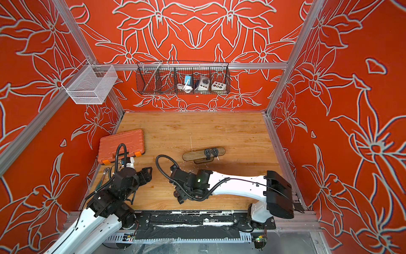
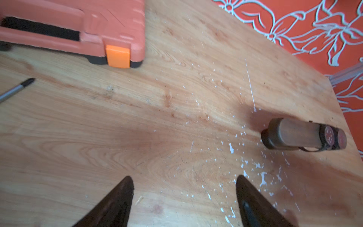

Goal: Place watch on stand
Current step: Pick up the watch at the center of the board.

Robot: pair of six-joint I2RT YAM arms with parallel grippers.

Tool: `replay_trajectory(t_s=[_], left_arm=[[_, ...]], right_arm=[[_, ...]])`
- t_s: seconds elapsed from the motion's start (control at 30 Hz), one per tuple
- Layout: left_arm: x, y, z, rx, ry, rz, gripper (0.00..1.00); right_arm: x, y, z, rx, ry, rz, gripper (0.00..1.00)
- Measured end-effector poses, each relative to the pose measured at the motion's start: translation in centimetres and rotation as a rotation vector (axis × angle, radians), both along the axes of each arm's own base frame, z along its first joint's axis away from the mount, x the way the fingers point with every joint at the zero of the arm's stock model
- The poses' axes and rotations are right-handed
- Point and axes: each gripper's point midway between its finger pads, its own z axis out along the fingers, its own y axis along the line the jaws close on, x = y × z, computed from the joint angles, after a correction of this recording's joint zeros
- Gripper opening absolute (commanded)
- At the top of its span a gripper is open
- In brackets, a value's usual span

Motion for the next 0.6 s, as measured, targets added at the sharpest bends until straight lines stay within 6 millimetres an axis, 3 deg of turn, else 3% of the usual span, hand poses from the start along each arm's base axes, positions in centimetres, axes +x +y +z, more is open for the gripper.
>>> replay_trajectory(t_s=[0.2, 0.43, 0.6], left_arm=[[-2.9, 3.0, 2.0, 0.016, -0.045, 0.073, 0.66], [-7.8, 6.7, 0.0, 0.060, 0.009, 0.141, 0.67], [-10.1, 8.7, -0.7, 0.080, 0.006, 0.177, 0.74]], right_arm=[[-2.6, 0.1, 0.9, 0.016, -0.022, 0.026, 0.53], [-5.7, 0.7, 1.0, 0.022, -0.006, 0.062, 0.53], [-8.1, 2.3, 1.1, 0.019, 0.004, 0.117, 0.54]])
